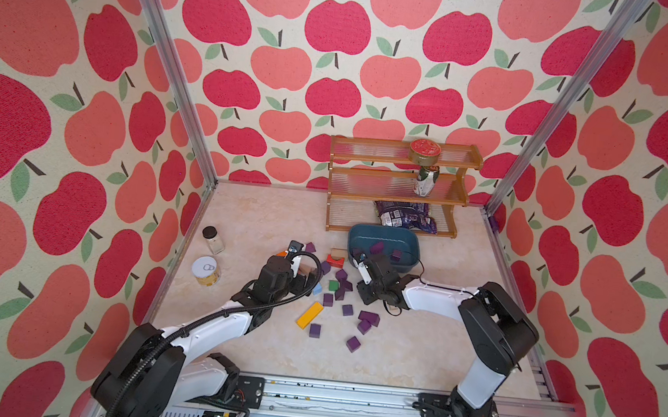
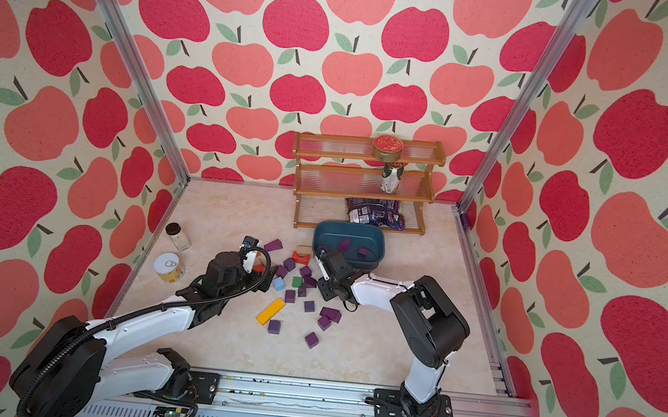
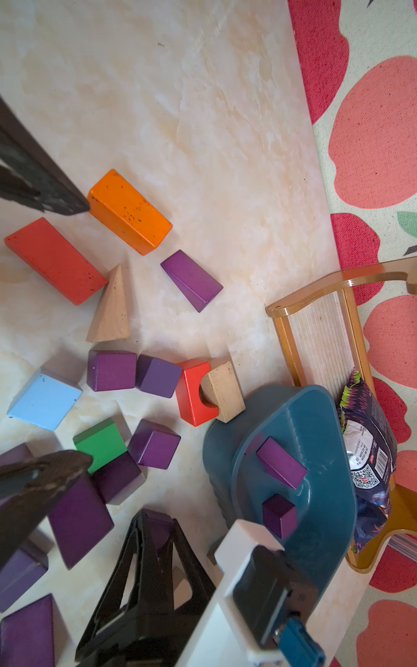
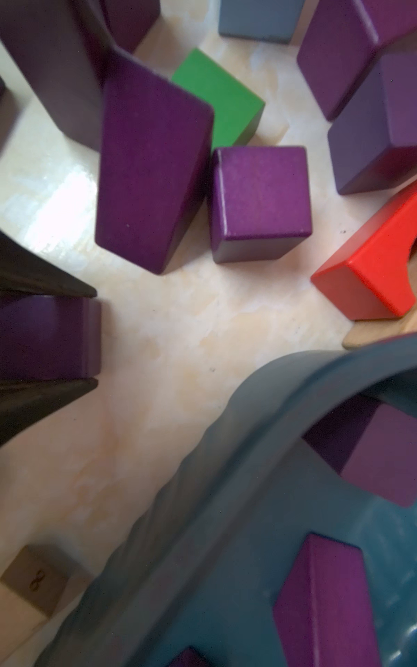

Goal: Pick purple bricks into the storage bin
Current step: Pick up the building block from the center of the board, then place the building block in the storage box.

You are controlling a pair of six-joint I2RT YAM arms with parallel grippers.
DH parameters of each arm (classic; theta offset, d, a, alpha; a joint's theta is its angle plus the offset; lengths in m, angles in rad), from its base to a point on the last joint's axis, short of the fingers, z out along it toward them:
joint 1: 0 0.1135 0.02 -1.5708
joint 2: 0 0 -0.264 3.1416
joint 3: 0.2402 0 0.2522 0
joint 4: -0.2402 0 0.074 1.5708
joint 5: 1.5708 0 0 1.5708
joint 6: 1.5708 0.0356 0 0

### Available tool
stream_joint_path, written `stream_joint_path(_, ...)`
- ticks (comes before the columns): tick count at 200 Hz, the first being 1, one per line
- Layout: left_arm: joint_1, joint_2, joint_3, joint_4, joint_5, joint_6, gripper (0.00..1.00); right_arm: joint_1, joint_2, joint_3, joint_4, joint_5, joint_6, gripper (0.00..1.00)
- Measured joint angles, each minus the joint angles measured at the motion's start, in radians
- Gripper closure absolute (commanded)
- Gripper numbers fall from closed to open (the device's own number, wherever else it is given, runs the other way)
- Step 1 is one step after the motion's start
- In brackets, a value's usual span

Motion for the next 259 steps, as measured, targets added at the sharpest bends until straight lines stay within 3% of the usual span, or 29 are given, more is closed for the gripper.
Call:
stream_joint_path(87,0.0,0.0,0.0,0.0,0.0,0.0,0.01,-0.008,-0.115,0.005,-0.061,0.004,0.027,0.71)
stream_joint_path(155,0.0,0.0,0.0,0.0,0.0,0.0,0.01,-0.068,-0.182,0.113,-0.095,-0.05,0.063,0.71)
stream_joint_path(233,-0.003,0.002,0.001,0.0,0.0,0.0,0.01,-0.171,-0.081,0.326,-0.122,-0.075,0.068,0.7)
stream_joint_path(241,-0.003,0.002,0.001,0.0,0.0,0.0,0.01,-0.182,-0.06,0.348,-0.127,-0.076,0.068,0.67)
stream_joint_path(259,-0.003,0.001,0.001,0.0,0.0,0.0,0.01,-0.206,-0.015,0.388,-0.14,-0.071,0.075,0.4)
